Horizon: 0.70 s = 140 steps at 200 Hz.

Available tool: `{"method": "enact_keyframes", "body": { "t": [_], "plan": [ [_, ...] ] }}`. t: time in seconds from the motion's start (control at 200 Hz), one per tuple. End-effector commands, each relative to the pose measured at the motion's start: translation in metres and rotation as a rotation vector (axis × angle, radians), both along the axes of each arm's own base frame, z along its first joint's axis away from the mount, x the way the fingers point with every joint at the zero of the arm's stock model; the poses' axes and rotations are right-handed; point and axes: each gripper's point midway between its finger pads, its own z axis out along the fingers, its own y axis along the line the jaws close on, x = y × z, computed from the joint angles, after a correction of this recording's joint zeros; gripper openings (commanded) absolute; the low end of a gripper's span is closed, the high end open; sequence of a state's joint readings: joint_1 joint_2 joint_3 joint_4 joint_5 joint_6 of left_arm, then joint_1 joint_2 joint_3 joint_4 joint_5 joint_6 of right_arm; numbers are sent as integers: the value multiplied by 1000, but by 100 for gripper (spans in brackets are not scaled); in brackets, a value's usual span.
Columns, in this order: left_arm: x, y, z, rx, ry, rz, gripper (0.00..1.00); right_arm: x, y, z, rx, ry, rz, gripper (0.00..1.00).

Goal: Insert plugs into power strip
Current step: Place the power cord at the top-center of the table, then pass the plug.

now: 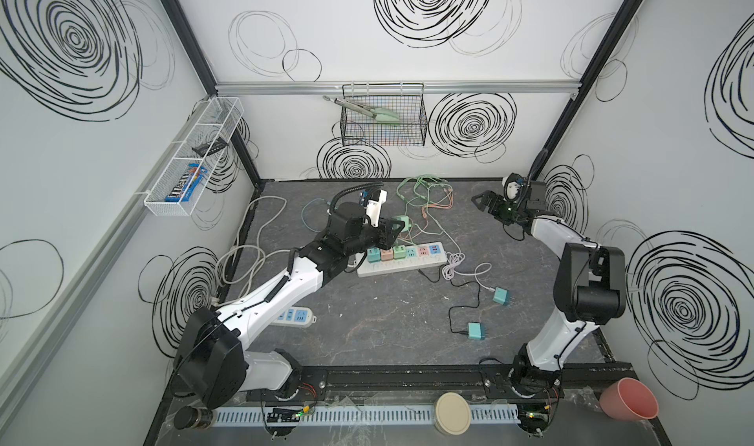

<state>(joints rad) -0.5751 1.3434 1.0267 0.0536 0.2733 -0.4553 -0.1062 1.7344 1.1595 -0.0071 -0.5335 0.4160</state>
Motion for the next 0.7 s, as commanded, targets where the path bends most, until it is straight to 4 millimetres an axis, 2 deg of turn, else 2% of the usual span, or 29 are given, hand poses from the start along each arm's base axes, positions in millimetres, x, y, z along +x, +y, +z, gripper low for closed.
{"method": "enact_keyframes", "body": {
  "t": [0.0, 0.225, 0.345, 0.43, 0.58, 0.695],
  "plan": [
    [5, 0, 10, -41, -24, -8, 0, -29, 16, 19, 70, -64, 54, 97],
    [-5, -5, 23, -127, -50, -104, 0, -89, 53, 52, 200, -206, 246, 99],
    [-8, -8, 23, -127, -53, -145, 0, -121, 79, 76, 293, -269, 369, 98],
    [-10, -9, 27, -167, -45, -166, 0, -142, 104, 88, 319, -300, 455, 99],
    [-20, -11, 47, -253, -81, -206, 0, -178, 156, 107, 350, -341, 651, 98],
    [-25, -11, 56, -291, -91, -246, 0, -187, 172, 120, 371, -344, 730, 94]
  ]
}}
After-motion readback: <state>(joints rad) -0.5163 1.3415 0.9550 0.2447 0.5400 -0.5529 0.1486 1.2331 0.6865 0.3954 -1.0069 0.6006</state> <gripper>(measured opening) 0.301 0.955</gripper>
